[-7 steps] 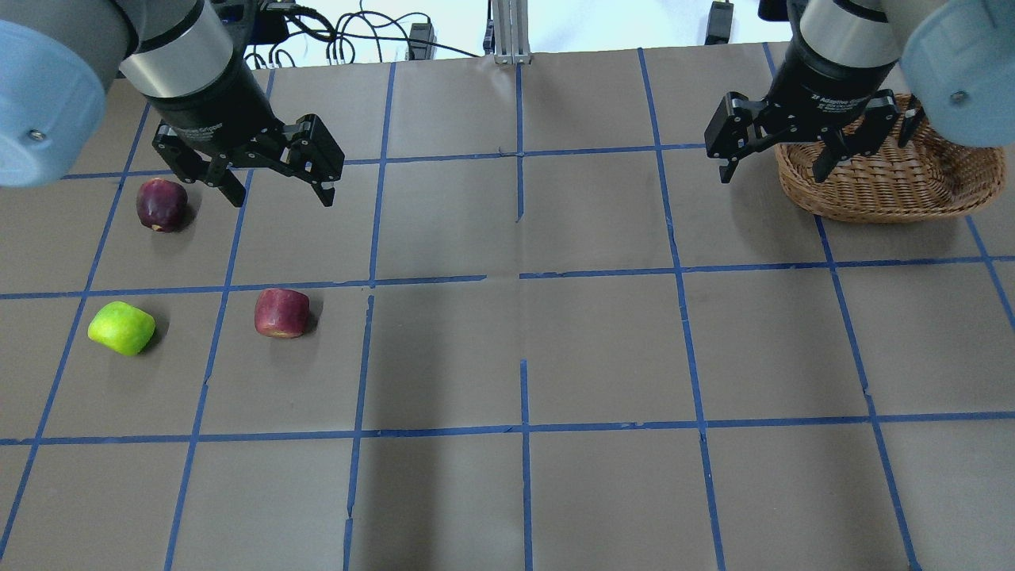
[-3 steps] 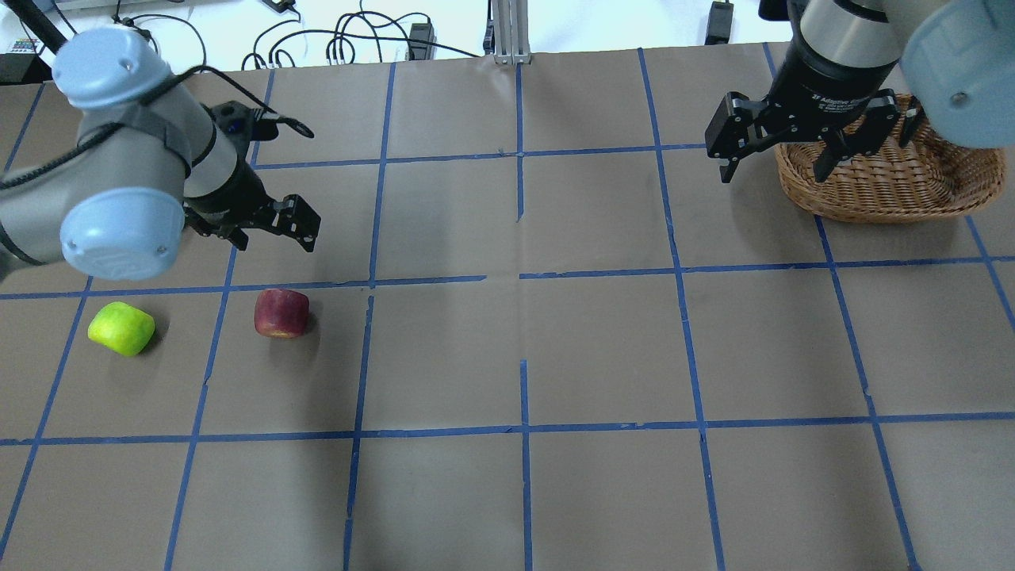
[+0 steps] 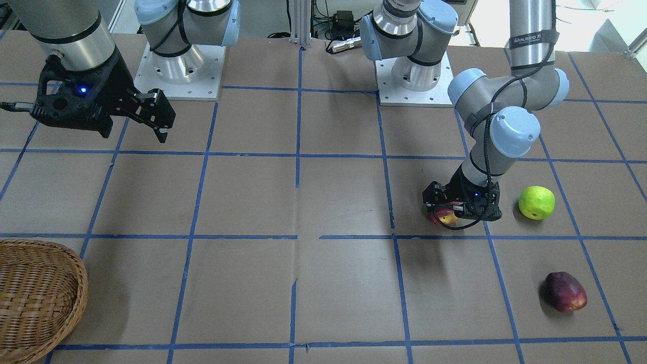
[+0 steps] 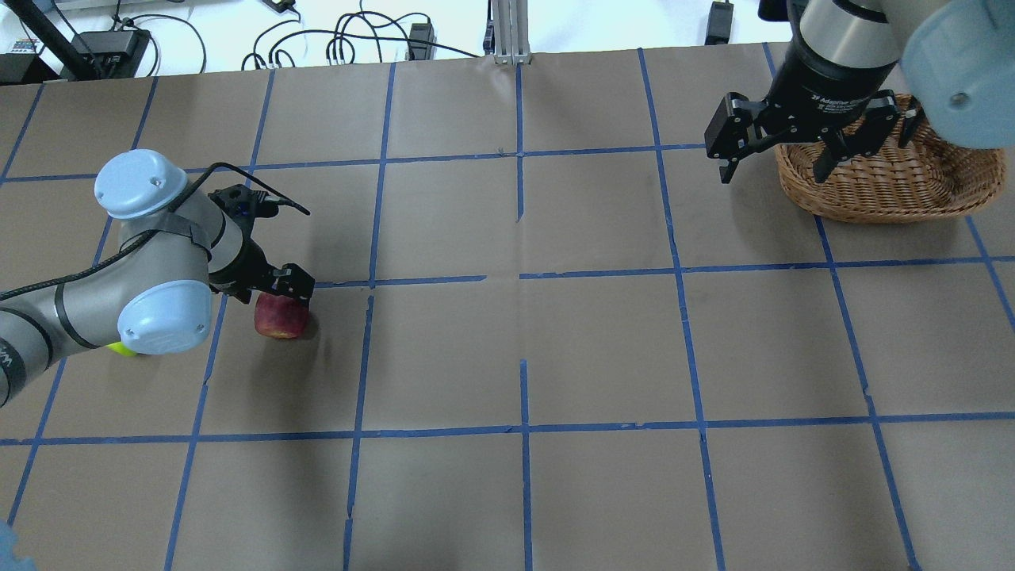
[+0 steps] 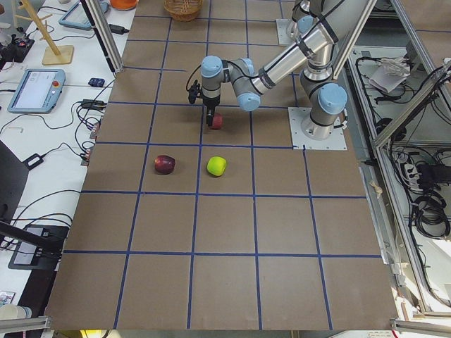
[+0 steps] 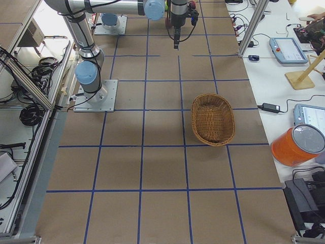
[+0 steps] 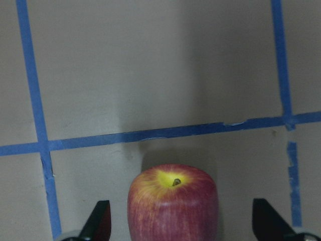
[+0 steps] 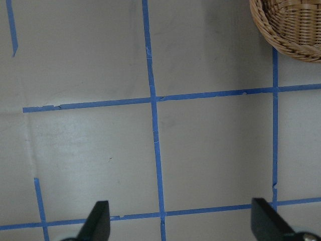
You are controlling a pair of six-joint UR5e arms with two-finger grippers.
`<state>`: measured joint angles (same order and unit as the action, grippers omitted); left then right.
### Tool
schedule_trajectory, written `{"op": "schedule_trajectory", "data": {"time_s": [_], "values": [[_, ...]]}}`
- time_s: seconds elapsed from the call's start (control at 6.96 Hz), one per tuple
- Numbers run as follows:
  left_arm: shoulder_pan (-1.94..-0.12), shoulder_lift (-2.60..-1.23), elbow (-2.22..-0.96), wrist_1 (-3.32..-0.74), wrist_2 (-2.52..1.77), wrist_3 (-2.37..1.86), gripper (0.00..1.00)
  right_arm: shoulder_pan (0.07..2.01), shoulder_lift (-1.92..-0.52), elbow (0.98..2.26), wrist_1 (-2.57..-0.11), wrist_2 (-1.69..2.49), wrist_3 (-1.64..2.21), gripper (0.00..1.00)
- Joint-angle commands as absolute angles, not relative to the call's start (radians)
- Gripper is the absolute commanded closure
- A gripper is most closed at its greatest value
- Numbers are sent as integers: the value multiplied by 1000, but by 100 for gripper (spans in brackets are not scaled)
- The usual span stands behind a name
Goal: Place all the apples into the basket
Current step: 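Close the left gripper around the red apple, then carry the red apple to the table center and release it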
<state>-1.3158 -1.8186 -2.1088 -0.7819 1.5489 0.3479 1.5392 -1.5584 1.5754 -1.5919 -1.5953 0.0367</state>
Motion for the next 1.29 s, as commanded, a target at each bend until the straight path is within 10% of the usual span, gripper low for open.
{"op": "schedule_trajectory", "data": {"time_s": [0.0,0.29,1.15], "values": [[-1315,-1871,-2111,-764,1548,345,0,1539,-1559,1575,-1592,-1595,37,0],[-1321,-1858,-2111,-768,1556,307,69,1540,-1559,1575,-1592,-1595,37,0],[-1835,-2056,-1651,-943,1370,-604,73,1542,-1554,1604,-1592,-1595,29,0]]}}
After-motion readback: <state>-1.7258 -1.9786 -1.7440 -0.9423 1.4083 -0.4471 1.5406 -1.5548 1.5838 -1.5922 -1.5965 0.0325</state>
